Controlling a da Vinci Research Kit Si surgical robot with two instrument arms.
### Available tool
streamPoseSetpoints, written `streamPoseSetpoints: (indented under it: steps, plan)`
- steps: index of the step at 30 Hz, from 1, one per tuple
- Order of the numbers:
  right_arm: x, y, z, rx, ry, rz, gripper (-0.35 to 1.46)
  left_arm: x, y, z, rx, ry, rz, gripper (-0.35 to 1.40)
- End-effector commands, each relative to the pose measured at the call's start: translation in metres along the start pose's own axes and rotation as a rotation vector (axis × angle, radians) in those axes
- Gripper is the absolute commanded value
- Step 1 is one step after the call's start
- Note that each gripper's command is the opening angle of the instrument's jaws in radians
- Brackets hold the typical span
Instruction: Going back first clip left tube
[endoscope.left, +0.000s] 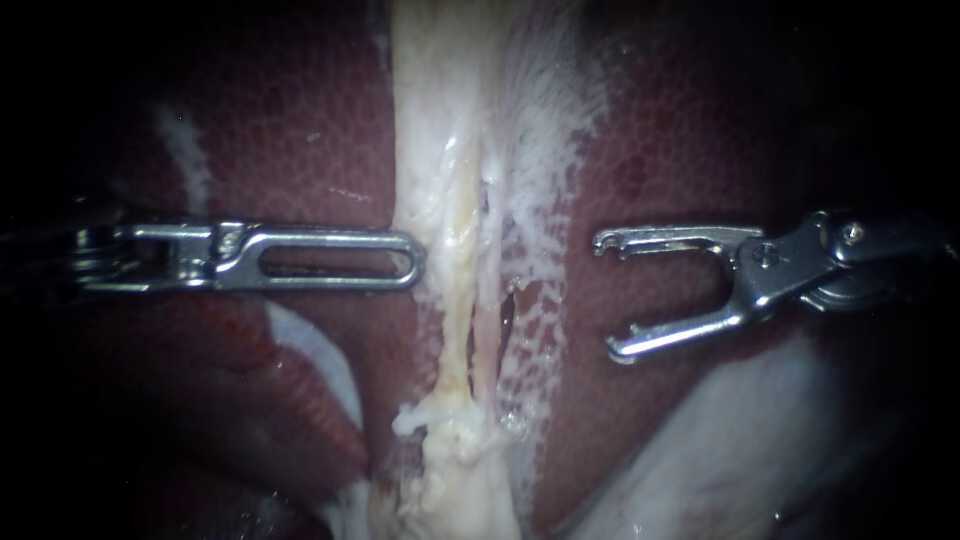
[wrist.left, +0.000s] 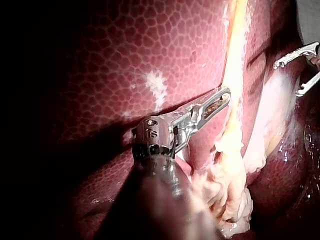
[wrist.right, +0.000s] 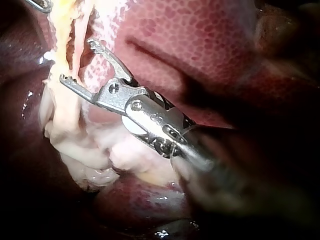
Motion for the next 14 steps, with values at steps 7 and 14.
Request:
streamPoseSetpoints:
  steps: [7, 14]
  plan:
    - [-0.0001, 0.0, 0.0001, 0.0, 0.0, 0.0, 0.6, 0.0, 0.0, 0.0, 0.0, 0.0, 0.0, -0.35]
    - [-0.0001, 0.0, 0.0001, -0.001, 0.0, 0.0, 0.6, 0.0002, 0.0, 0.0, 0.0, 0.0, -0.005, -0.35]
